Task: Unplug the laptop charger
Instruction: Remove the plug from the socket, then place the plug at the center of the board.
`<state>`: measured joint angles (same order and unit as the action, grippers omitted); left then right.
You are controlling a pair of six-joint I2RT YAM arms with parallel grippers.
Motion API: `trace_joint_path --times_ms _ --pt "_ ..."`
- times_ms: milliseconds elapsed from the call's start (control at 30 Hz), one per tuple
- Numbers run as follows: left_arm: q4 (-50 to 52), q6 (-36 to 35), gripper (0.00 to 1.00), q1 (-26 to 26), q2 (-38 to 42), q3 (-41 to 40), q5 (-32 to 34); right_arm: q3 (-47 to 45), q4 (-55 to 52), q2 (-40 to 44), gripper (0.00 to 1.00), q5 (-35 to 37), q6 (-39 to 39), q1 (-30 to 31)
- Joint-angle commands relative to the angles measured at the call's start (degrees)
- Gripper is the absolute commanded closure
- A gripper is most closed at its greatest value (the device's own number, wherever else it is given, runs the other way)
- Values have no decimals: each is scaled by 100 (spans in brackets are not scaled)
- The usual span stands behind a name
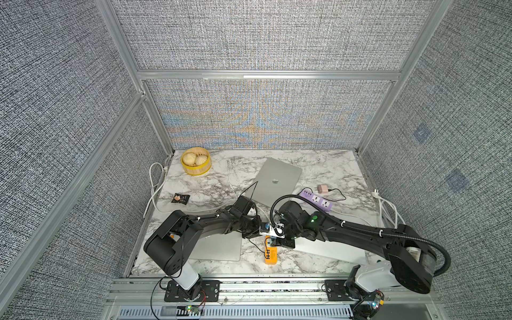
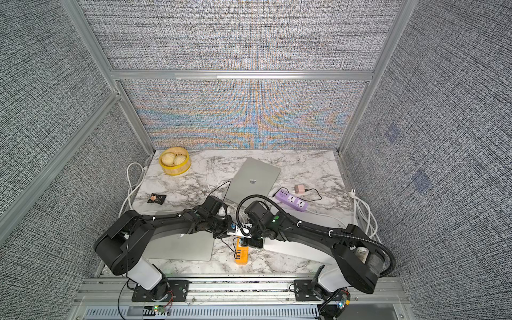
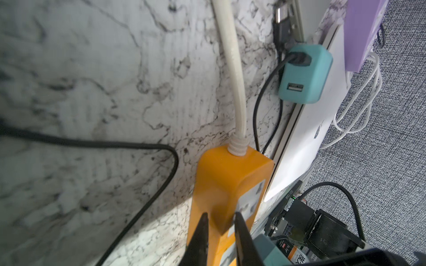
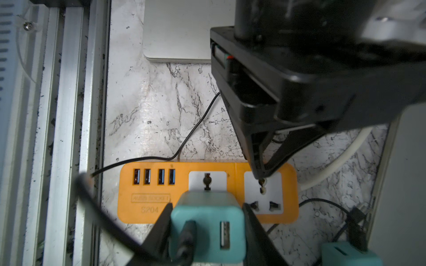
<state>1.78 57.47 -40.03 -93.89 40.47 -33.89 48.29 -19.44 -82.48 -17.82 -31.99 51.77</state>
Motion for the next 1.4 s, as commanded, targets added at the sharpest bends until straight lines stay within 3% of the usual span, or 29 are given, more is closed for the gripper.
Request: trace_joint_path --times_ms 0,167,367,633,967,1367 --pt "846 16 80 -5 -55 -82 518 -25 197 110 64 -104 110 7" --pt "-48 565 80 -5 25 -71 -17 159 -67 246 64 -112 106 -15" --pt "803 253 80 21 329 441 255 304 -225 346 64 -33 144 -41" --pt "1292 29 80 502 885 362 304 634 -395 183 64 94 124 -78" --pt "1798 -222 80 1466 2216 -38 491 2196 -1498 -978 64 416 261 -82" --pt "2203 -500 79 2160 2916 -412 389 4100 -3011 -2498 63 782 483 -79"
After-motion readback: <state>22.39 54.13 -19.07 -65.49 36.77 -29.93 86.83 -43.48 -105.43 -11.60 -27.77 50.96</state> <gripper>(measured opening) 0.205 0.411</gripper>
